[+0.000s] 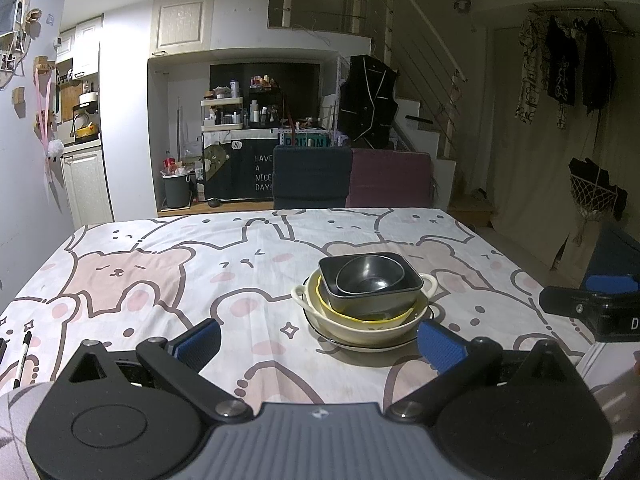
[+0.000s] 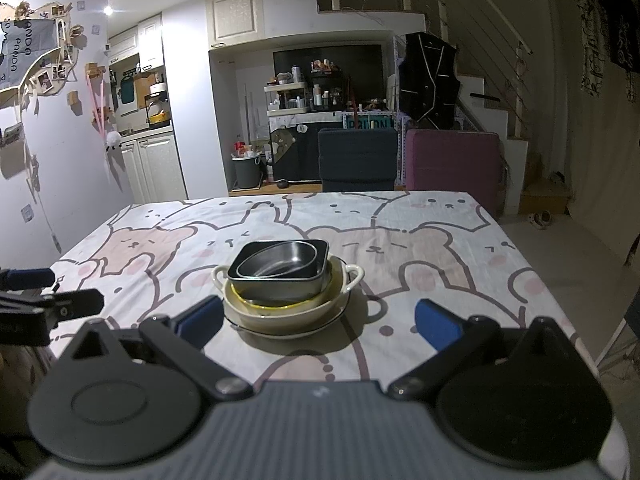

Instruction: Organize plates and bowls

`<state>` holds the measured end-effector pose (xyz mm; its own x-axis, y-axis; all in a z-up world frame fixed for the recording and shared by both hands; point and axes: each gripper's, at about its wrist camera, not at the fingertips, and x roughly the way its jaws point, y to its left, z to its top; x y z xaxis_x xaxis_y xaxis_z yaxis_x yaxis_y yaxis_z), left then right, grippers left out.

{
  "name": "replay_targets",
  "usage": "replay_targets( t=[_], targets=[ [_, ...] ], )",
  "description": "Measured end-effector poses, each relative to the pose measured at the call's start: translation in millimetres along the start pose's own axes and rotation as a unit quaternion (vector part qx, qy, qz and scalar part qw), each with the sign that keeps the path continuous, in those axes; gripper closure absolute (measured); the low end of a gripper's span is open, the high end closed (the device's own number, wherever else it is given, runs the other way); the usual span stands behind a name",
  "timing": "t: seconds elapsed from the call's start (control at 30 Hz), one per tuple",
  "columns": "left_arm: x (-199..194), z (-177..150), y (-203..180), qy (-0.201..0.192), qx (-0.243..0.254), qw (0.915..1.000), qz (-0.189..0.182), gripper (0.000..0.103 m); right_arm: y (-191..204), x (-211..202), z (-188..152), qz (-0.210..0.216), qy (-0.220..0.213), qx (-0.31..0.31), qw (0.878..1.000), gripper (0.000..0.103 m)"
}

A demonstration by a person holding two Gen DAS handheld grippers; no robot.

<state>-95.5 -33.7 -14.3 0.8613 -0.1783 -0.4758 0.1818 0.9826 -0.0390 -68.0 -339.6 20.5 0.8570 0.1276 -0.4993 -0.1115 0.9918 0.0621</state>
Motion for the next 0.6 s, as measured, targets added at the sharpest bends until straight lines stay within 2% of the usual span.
replay_targets(
  t=[0.6],
  targets=[
    [0.4,-0.9,-1.8,0.001,0.000,1.0000,-0.001,0.000,0.2,-0.2,-0.1,0.000,0.000,0.000,1.000,0.001]
  ],
)
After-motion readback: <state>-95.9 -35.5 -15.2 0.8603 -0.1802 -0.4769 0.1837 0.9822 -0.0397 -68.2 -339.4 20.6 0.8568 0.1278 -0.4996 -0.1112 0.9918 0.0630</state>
